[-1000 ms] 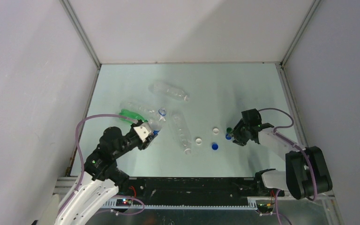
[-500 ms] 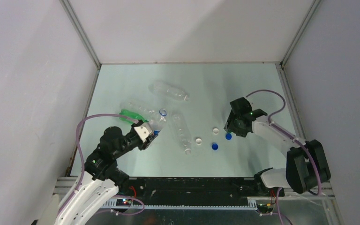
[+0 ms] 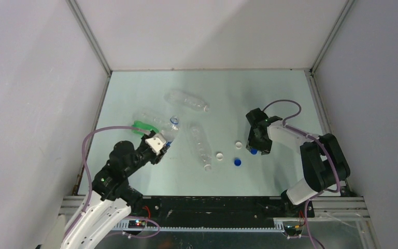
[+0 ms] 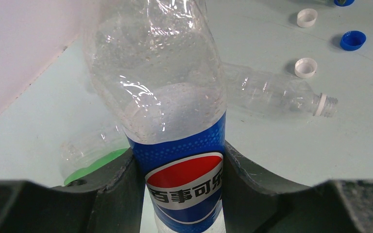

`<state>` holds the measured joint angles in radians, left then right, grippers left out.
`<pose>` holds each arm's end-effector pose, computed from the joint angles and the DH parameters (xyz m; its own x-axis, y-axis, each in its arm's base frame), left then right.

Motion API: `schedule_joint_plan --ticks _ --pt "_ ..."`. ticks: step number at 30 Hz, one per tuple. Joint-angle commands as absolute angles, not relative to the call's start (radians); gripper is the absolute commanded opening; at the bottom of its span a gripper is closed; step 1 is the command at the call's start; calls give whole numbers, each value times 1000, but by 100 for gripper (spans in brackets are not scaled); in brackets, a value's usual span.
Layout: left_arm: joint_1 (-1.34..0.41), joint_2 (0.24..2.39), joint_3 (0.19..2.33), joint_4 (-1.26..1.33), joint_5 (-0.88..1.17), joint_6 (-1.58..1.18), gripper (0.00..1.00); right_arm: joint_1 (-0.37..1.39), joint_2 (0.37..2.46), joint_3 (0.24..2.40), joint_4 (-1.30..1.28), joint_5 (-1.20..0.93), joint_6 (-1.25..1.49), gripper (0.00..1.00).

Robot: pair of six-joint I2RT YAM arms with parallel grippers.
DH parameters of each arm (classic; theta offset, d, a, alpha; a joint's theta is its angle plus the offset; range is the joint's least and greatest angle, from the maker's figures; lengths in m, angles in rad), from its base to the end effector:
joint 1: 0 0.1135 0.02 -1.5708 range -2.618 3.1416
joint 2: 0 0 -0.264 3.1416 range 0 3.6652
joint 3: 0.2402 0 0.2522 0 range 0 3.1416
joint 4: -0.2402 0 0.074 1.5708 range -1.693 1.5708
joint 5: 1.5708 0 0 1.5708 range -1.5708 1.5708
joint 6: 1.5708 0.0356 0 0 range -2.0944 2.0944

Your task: Screw on the bottle caps

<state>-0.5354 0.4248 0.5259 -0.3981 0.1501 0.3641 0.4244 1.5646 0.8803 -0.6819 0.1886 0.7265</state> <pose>0.1018 -0.0666 0.2748 -0.0118 0.4164 -0.9091 0.6759 0.6733 0.2996 0.2472 0.1044 0.1624 -0.9126 0.3036 -0.2738 0.3163 0.9486 -0.0023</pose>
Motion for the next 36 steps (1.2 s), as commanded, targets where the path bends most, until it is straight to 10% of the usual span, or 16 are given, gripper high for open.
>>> schedule_joint_plan --ticks 1,21,36 --pt "-532 402 553 -420 141 417 2 428 1592 922 -661 207 710 55" --pt "-532 530 619 -479 297 543 0 429 1636 937 -620 181 679 49" --pt "-552 701 683 -508 406 686 2 497 1421 968 -697 119 538 6"
